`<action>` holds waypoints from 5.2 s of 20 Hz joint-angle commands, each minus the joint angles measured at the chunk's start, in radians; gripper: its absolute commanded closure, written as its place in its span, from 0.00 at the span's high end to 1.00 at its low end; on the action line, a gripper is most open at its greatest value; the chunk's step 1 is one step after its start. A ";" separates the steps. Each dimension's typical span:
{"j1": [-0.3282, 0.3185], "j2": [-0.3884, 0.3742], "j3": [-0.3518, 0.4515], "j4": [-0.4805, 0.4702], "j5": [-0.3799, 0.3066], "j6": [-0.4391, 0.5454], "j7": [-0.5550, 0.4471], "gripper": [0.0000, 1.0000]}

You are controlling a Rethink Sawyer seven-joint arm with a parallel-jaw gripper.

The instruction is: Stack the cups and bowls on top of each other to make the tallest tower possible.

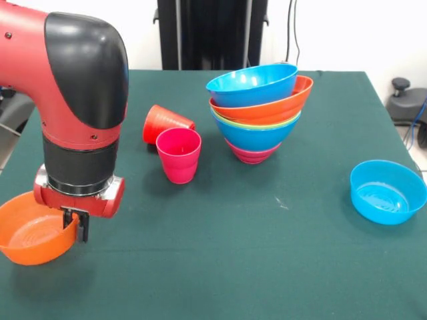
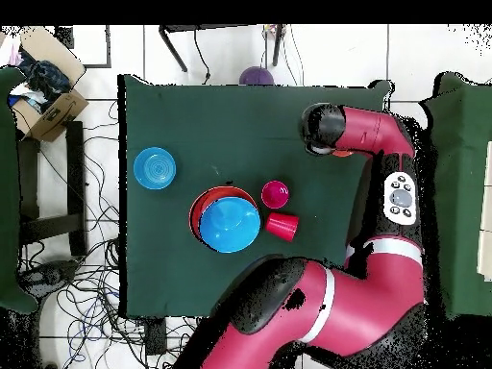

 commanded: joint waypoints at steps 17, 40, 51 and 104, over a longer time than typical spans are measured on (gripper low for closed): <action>0.145 -0.178 -0.108 0.368 0.093 0.096 0.144 0.00; 0.259 -0.449 -0.150 0.808 0.210 -0.055 0.222 0.00; 0.283 -0.451 -0.177 0.779 0.215 -0.006 0.239 0.00; 0.431 -0.439 -0.219 0.560 0.355 0.241 0.389 0.00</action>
